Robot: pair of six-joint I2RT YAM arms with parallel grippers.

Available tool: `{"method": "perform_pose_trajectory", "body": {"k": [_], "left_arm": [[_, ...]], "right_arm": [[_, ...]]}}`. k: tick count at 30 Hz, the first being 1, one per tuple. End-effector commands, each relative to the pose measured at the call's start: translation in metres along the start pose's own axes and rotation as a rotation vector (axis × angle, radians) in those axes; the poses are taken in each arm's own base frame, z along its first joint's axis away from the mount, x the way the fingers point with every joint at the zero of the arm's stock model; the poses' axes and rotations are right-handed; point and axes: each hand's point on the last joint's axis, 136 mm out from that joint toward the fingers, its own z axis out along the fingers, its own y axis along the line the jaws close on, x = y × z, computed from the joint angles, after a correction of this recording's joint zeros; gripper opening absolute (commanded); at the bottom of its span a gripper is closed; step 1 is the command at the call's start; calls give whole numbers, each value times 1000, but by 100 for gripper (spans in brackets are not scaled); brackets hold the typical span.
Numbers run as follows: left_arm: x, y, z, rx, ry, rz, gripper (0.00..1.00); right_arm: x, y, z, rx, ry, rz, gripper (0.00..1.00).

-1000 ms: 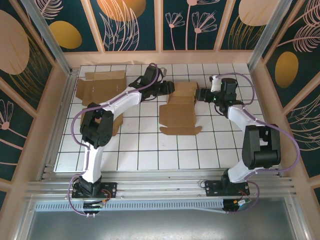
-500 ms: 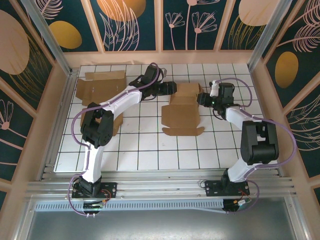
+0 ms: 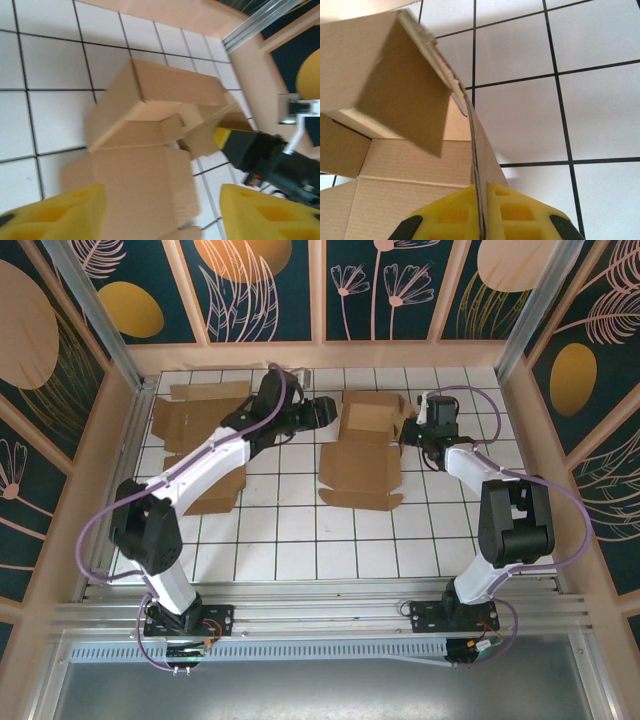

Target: Fold the paper box

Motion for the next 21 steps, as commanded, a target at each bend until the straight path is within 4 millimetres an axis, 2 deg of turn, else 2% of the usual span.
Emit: {"method": "perform_pose_trajectory", "body": {"k": [1,5,7,9,12,14,16,18,21], "left_arm": [[60,-22,21,80,86,-53,48],[115,-53,60,136,177,-23,20],[134,-60,85,143,203,-15,13],[145,-54,111,123,212,-24,8],[153,-29,145,6,218,1,4],[153,-10,152,-81,195,30,4],[148,5,149,-154,169,74,3],[140,7,137,-169,134,108,2],[126,-1,118,-134,68,133,2]], "right_arm": [[-4,-2,2,29,2,9,4],[0,-1,4,23,15,1,2],[1,1,3,21,16,-7,2],[2,1,3,22,19,-13,2],[2,3,1,17,17,-29,2],[2,4,-1,13,11,-43,2],[2,4,-2,13,10,-56,2],[2,3,-2,16,12,-69,2],[2,2,-2,26,13,-78,2]]}}
